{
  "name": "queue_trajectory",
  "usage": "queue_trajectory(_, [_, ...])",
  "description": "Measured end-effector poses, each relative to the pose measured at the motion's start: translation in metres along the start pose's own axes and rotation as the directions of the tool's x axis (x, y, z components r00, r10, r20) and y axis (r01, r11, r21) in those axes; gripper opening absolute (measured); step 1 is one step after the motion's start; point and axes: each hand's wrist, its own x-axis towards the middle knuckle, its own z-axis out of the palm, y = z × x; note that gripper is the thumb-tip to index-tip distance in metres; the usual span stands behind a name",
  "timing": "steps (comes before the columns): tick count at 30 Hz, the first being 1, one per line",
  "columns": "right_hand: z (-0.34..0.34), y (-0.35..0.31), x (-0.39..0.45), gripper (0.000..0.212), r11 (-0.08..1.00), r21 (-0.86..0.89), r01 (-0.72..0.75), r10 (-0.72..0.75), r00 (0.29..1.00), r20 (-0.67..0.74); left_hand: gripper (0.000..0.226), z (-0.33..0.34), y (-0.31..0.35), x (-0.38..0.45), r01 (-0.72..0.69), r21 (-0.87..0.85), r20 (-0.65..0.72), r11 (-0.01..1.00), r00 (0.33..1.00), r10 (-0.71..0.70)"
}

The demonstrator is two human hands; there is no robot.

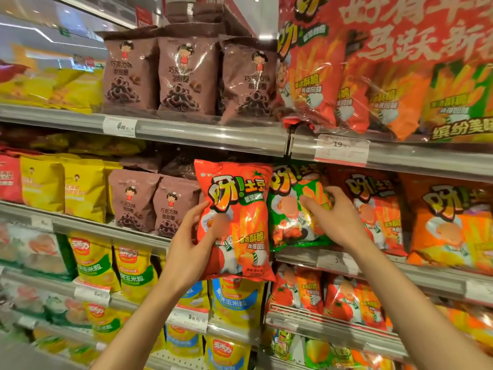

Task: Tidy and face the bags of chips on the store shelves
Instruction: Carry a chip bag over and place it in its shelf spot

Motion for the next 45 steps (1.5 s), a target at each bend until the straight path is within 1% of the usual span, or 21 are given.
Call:
queue_trajectory(2, [-0.014,0.010,-0.012,0.071,1.000,-0.030,0.005,-0.006,1.000,-0.025,0.048,0.014,-0.001,-0.002,0.005,-0.026,0.030,1.000,1.000,-0.004])
queue_trajectory(4, [-0.030,0.019,-0.021,0.074,0.998,-0.064,-0.005,0.001,0.998,-0.060,0.045,0.029,-0.001,0.000,-0.005,-0.036,0.052,0.999,0.999,0.007])
queue_trajectory(9, [-0.071,0.042,-0.040,0.075,0.988,-0.152,-0.032,-0.004,0.974,-0.226,0.047,0.076,0.007,0.009,-0.064,-0.049,0.102,0.997,0.992,0.068])
queue_trajectory(11, [-0.083,0.050,-0.046,0.077,0.989,-0.143,-0.040,0.000,0.964,-0.268,0.049,0.095,0.010,0.017,-0.079,-0.044,0.120,0.996,0.989,0.084])
queue_trajectory(14, [-0.098,0.059,-0.055,0.071,0.995,-0.084,-0.059,0.027,0.941,-0.338,0.053,0.119,0.014,0.031,-0.062,-0.055,0.138,0.997,0.988,0.070])
queue_trajectory(16, [-0.106,0.067,-0.062,0.069,0.995,-0.063,-0.075,0.046,0.928,-0.371,0.052,0.131,0.016,0.042,-0.074,-0.013,0.128,0.997,0.989,0.076])
queue_trajectory(21, [-0.115,0.085,-0.070,0.069,0.994,-0.042,-0.099,0.074,0.916,-0.395,0.056,0.154,0.005,0.068,-0.090,0.065,0.094,0.994,0.992,0.084])
queue_trajectory(24, [-0.115,0.088,-0.073,0.067,0.994,-0.028,-0.106,0.087,0.919,-0.386,0.057,0.165,0.005,0.076,-0.094,0.108,0.073,0.990,0.994,0.086])
queue_trajectory(28, [-0.114,0.089,-0.075,0.069,0.993,-0.021,-0.118,0.102,0.923,-0.372,0.055,0.174,0.002,0.083,-0.134,0.203,0.080,0.970,0.990,0.120])
queue_trajectory(32, [-0.115,0.089,-0.076,0.071,0.992,-0.002,-0.126,0.117,0.929,-0.350,0.051,0.177,-0.007,0.084,-0.181,0.232,0.040,0.956,0.984,0.176])
queue_trajectory(34, [-0.116,0.090,-0.076,0.071,0.991,0.007,-0.131,0.125,0.930,-0.346,0.050,0.182,-0.010,0.081,-0.184,0.251,0.091,0.950,0.982,0.166])
queue_trajectory(36, [-0.115,0.090,-0.076,0.071,0.990,0.013,-0.138,0.134,0.929,-0.344,0.050,0.187,-0.011,0.076,-0.159,0.255,0.148,0.954,0.981,0.124])
queue_trajectory(39, [-0.115,0.089,-0.076,0.072,0.990,0.019,-0.139,0.137,0.928,-0.347,0.053,0.186,-0.010,0.074,-0.147,0.246,0.156,0.958,0.982,0.110])
queue_trajectory(41, [-0.114,0.088,-0.075,0.071,0.990,0.032,-0.136,0.138,0.929,-0.344,0.055,0.185,-0.005,0.074,-0.162,0.232,0.164,0.959,0.978,0.126])
queue_trajectory(43, [-0.114,0.087,-0.075,0.070,0.990,0.044,-0.137,0.143,0.931,-0.336,0.054,0.186,0.002,0.077,-0.191,0.261,0.223,0.946,0.966,0.134])
queue_trajectory(45, [-0.114,0.086,-0.074,0.071,0.989,0.047,-0.143,0.151,0.935,-0.322,0.050,0.184,0.007,0.082,-0.196,0.321,0.302,0.927,0.948,0.096])
